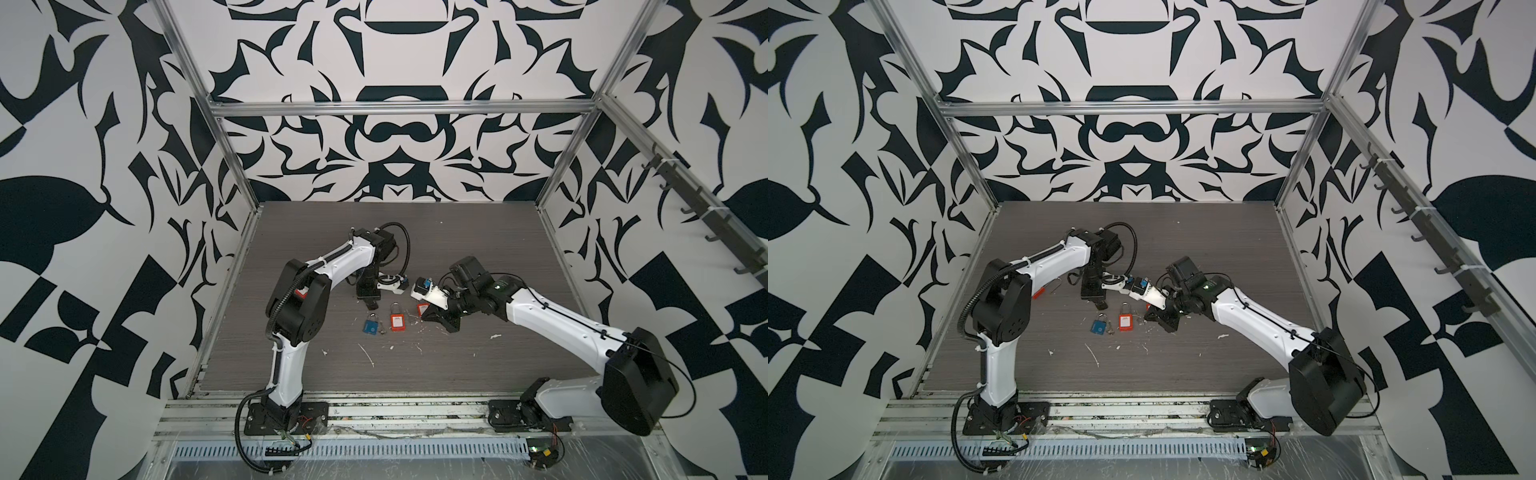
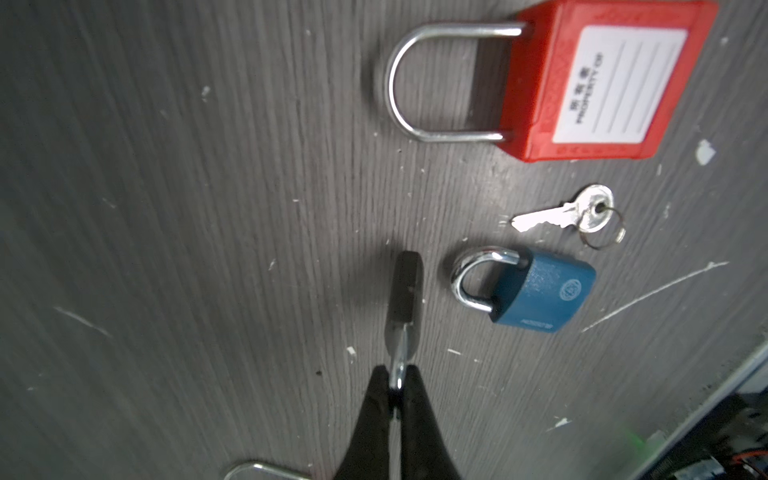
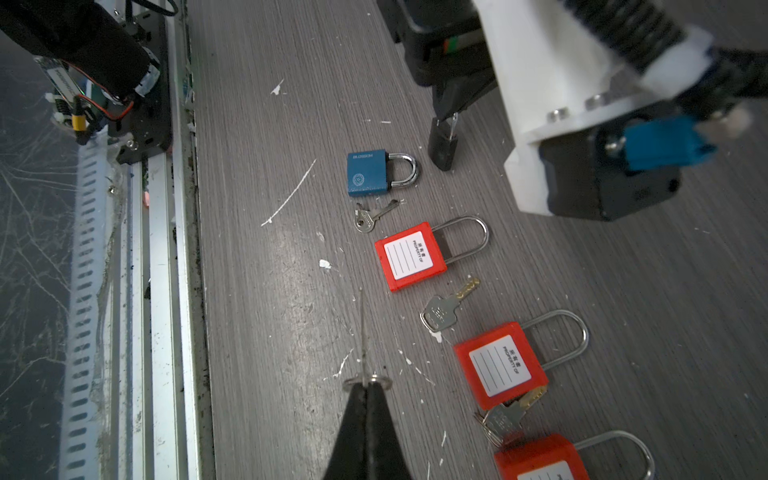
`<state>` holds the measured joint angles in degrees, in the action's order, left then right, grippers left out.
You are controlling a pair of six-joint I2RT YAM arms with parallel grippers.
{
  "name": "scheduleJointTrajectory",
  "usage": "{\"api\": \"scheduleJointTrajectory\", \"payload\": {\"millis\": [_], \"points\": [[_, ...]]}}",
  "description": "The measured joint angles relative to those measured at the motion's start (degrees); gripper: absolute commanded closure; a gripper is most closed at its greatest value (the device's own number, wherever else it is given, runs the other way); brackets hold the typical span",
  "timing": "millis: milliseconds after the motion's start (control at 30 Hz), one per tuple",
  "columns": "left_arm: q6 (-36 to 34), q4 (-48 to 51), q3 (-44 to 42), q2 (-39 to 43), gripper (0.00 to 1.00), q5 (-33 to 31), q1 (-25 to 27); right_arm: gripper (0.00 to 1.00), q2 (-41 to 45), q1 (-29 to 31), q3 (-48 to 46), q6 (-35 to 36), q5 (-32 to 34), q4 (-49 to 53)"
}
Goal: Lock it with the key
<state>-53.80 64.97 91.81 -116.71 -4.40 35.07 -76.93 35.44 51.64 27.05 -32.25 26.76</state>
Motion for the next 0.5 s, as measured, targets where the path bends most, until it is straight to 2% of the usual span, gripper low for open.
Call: {"api": "scheduleJointTrajectory", "payload": {"millis": [100,233,500], "points": [[0.33,0.87,1.27,-1.01,0.99,-0.96,0.31,1.00,-0.42,0.00,0.00,-0.02,-0.42,-0.46],[0.98,2.36,3.58,-2.71,0.86,-2.08,0.59,1.00,-1.90,0.00,0.00,-0.42,-1.18,-0.92],[2.82,0.96,6.34,-5.33,0.72,-4.94,0.63,1.00,-3.41,0.00,0.00,-6.78,-3.15,-2.21]]}}
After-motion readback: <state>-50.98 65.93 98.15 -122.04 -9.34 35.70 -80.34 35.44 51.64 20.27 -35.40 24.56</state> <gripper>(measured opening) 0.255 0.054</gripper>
